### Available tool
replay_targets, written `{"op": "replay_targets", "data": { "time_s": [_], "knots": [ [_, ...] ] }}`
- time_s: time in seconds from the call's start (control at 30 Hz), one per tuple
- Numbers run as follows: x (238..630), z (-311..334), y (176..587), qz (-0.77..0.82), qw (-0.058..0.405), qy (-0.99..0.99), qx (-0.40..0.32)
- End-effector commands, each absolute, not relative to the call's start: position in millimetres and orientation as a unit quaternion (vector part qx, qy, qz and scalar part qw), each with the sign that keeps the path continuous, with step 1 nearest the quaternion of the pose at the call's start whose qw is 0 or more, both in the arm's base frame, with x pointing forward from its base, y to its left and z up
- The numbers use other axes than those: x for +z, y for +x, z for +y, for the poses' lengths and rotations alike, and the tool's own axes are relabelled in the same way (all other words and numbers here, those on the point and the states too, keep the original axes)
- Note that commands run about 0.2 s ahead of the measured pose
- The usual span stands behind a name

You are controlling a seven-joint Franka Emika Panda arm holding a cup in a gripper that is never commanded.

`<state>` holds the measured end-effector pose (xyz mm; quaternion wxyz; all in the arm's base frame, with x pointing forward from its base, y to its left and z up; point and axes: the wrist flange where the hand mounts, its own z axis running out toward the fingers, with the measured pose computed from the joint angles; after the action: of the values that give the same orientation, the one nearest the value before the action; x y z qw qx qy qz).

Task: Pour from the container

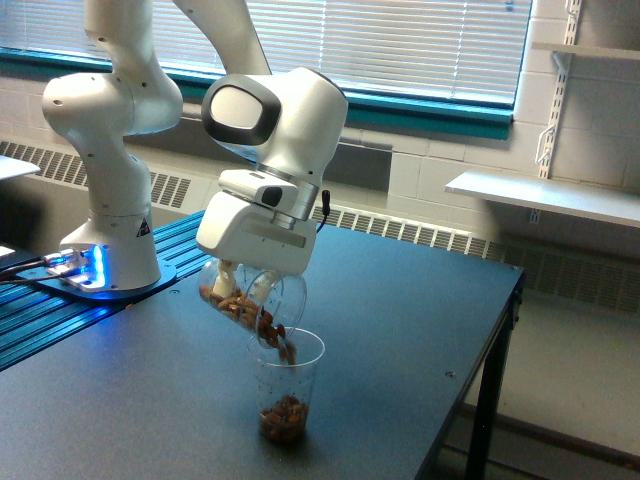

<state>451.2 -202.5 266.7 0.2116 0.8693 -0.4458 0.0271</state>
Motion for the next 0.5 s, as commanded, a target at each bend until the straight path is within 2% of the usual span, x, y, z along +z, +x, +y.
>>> {"op": "replay_targets", "data": {
  "time_s": [0.03, 0.5],
  "knots": [
    [269.8, -199.5, 459.3, -0.439, 0.222, 0.870, 0.028],
    [271.6, -197.7, 466.4, -0.420, 0.235, 0.876, 0.019]
  ]
}}
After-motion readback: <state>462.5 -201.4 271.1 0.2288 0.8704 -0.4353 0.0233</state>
